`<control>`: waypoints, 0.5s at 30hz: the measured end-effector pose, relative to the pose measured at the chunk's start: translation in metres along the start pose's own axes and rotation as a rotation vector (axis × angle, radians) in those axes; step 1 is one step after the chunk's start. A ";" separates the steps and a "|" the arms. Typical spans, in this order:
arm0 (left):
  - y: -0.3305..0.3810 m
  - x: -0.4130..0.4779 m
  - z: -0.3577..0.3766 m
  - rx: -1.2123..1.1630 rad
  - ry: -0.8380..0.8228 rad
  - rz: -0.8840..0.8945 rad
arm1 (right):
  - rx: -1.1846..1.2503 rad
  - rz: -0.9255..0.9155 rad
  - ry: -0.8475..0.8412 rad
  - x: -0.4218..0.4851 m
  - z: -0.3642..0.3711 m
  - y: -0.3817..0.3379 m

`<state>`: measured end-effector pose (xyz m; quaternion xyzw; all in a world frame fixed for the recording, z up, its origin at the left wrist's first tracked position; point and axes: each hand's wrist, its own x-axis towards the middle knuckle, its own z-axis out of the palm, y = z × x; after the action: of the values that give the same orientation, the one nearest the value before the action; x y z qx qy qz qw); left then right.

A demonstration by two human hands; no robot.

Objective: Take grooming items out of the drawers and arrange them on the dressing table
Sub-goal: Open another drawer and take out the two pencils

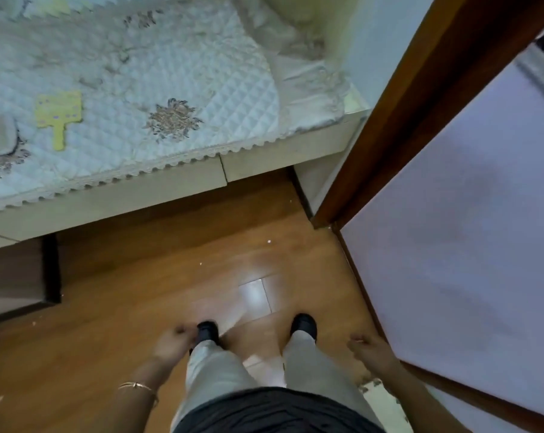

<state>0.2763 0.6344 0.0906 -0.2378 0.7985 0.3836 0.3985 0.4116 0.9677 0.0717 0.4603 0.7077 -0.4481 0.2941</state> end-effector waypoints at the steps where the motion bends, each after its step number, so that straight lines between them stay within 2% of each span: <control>1: 0.012 -0.002 0.015 -0.007 -0.024 0.021 | -0.018 0.002 0.015 0.007 -0.020 0.003; 3: 0.035 -0.018 0.039 -0.059 -0.016 0.044 | -0.026 0.014 0.056 0.030 -0.054 0.013; 7: 0.051 -0.035 0.052 -0.105 -0.018 0.085 | 0.027 -0.027 0.076 0.047 -0.101 -0.010; 10: 0.042 -0.028 0.045 -0.081 -0.008 -0.042 | 0.101 0.020 0.058 0.064 -0.110 -0.028; 15: 0.051 0.000 0.050 -0.184 0.028 -0.142 | -0.036 0.048 -0.028 0.090 -0.102 -0.046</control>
<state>0.2638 0.7044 0.0925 -0.3348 0.7464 0.4227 0.3901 0.3326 1.0867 0.0578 0.4656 0.7001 -0.4346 0.3228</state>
